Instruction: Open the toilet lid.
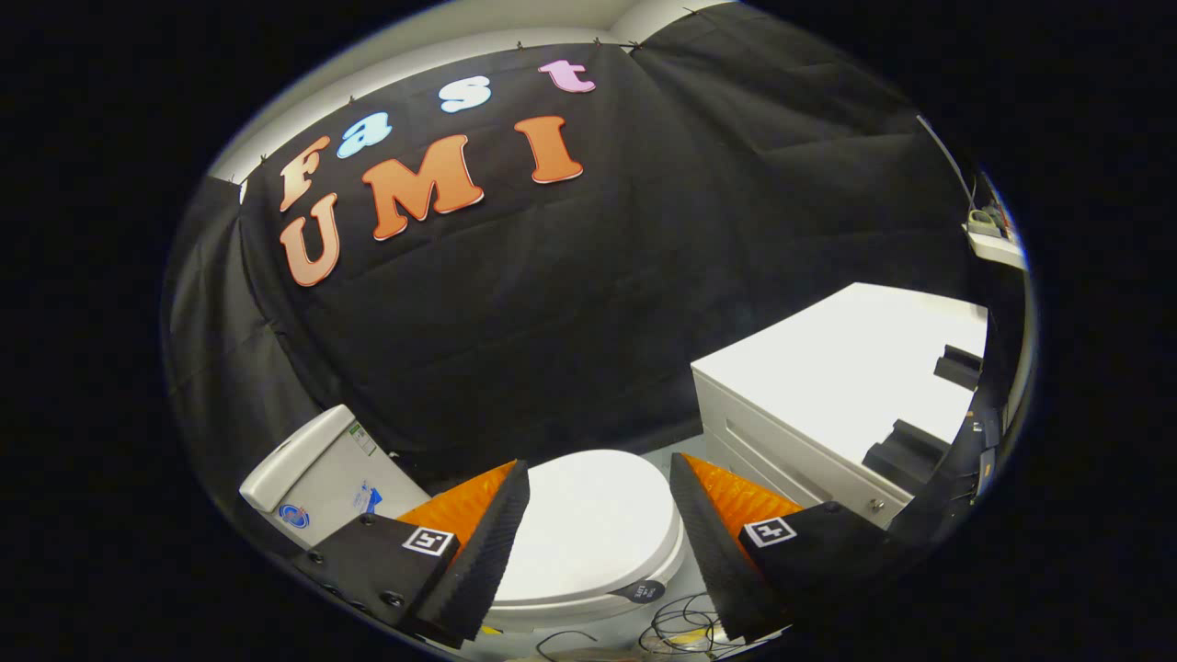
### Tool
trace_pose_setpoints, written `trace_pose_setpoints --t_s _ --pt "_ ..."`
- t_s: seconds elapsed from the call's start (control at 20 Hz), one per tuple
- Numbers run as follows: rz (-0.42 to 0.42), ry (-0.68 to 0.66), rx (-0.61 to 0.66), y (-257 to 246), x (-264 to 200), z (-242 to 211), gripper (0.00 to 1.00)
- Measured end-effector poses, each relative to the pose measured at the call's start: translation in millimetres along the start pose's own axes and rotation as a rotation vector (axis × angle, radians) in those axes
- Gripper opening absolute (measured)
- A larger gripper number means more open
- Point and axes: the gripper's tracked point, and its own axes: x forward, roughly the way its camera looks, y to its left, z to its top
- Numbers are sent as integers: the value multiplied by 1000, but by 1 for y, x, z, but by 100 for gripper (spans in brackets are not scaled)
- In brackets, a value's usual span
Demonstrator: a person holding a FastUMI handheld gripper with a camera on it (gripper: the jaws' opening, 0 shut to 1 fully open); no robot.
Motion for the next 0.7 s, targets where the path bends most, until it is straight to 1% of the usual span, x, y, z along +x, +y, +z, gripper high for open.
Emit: trace_pose_setpoints --t_s 0.25,0.45,0.6,0.7 --pt "-39 85 1 -16 11 -55 99" --pt "-69 172 13 -35 21 -110 99" --pt "-90 229 50 -48 26 -149 99" --pt "-110 258 98 -57 30 -172 99"
